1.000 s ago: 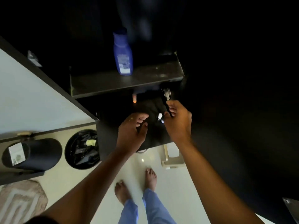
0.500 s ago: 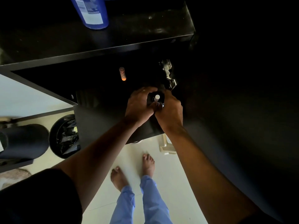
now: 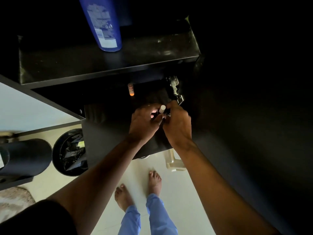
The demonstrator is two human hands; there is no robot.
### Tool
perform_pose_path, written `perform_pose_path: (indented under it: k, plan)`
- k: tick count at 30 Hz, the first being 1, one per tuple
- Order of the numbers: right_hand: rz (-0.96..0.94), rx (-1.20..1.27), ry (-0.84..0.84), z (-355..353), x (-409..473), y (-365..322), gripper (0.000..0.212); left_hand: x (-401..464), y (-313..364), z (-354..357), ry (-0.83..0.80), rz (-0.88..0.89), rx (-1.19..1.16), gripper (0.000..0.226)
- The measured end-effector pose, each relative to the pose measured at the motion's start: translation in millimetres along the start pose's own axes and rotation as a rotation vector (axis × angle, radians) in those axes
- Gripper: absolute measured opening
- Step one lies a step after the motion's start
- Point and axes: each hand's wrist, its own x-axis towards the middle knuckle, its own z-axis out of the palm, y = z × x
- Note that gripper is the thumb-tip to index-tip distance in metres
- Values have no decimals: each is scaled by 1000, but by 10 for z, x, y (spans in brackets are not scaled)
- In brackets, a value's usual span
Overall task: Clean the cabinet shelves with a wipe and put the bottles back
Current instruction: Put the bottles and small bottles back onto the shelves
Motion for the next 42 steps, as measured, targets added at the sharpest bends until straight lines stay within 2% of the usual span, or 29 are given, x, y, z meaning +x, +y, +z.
perform_pose_path:
  k: [5,9,14,20,27,30,33,36,42]
  plan:
    - [-169,21,-52,-557,-2,-437,24,-144,467,-552,33,62,-63,25]
    - [-289,91,-60,-1188,-132,-998,31,-294,998,-1115,165,130,-54,28]
    - [-374,247,29,-1964,-416,-1703,34,-565,1805,-1911,290,212,-54,34]
    - [-531,472,185,-2885,-722,-2536,30,-883,2871,-2802,435,443,-94,35]
    - [-755,721,108,-3980,-1093,-3281,28,-1273,4004,-3590,570,695,-128,30]
    - [-832,747,141,-4385,-1117,-3528,26,-1304,4404,-3849,623,754,-89,28]
    - [-853,772,230,-4756,-1028,-3774,23,-1184,4792,-4095,685,793,1,23]
    - [-796,754,337,-5022,-799,-3999,20,-942,5113,-4308,734,769,67,23]
    - [-641,639,390,-5282,-233,-4285,17,-423,5500,-4560,685,615,149,19]
